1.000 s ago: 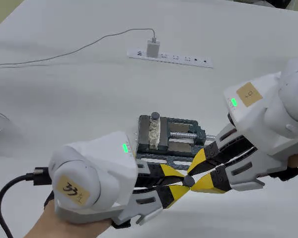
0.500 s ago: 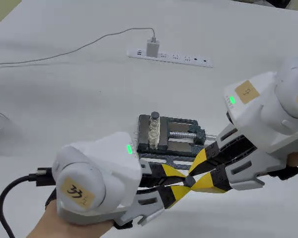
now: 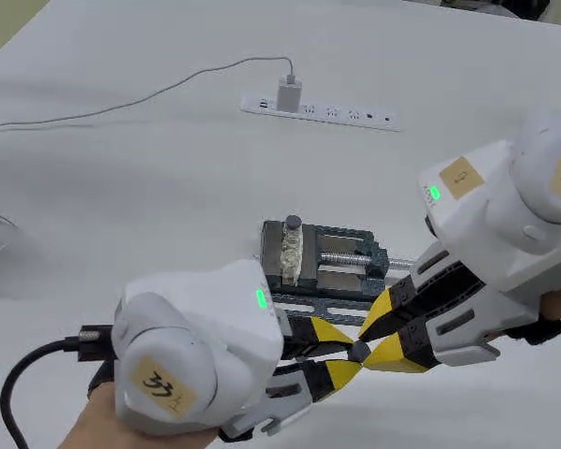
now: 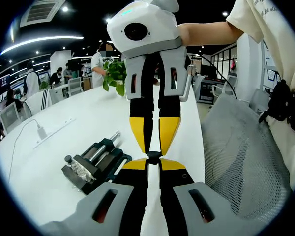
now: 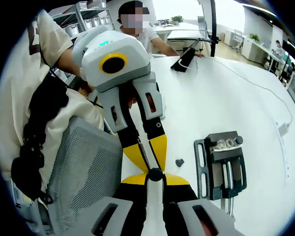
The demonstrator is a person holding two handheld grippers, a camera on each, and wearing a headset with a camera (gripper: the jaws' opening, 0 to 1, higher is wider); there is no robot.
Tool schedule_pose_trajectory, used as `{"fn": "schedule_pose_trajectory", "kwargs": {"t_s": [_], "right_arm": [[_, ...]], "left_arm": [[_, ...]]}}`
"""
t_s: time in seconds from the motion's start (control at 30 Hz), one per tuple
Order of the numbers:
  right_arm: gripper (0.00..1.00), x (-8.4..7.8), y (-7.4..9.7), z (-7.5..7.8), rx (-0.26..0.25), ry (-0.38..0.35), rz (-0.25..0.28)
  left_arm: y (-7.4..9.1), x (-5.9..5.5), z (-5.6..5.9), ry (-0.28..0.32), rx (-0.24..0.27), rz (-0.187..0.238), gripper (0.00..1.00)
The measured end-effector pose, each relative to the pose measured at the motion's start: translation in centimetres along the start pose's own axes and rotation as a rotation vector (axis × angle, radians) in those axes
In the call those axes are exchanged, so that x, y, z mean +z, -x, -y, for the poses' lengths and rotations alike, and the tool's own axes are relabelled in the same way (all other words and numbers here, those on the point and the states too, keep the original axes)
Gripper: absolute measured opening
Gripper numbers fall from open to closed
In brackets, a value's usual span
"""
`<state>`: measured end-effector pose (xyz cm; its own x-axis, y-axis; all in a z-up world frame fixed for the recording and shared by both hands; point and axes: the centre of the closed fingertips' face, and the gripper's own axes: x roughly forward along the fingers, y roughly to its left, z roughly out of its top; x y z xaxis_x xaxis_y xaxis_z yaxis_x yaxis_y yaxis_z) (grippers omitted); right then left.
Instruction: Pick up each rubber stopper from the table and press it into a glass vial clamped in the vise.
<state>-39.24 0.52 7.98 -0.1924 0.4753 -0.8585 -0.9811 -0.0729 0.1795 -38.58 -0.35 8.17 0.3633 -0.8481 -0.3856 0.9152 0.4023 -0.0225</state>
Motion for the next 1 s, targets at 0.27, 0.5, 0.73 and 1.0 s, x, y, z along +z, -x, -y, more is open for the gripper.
{"fn": "schedule_pose_trajectory", "kwargs": {"t_s": [0.27,0.5,0.73,1.0], "right_arm": [[0.06,0.0,-0.1,-0.1,0.001,0.000,-0.002],[0.06,-0.7,-0.3,0.3,-0.010,0.005,-0.027],[0.06,-0.9,-0.3,0.4,-0.014,0.009,-0.036],[0.06,-0.6,-0.1,1.5,-0.045,0.002,-0.018]], "left_arm": [[0.0,-0.2,-0.2,0.018,0.003,0.003,0.10],[0.5,-1.9,-2.2,0.076,0.097,-0.029,0.39],[1.8,-3.6,-4.2,0.144,0.180,-0.037,0.57],[3.3,-4.9,-5.7,0.226,0.258,-0.025,0.78]]}}
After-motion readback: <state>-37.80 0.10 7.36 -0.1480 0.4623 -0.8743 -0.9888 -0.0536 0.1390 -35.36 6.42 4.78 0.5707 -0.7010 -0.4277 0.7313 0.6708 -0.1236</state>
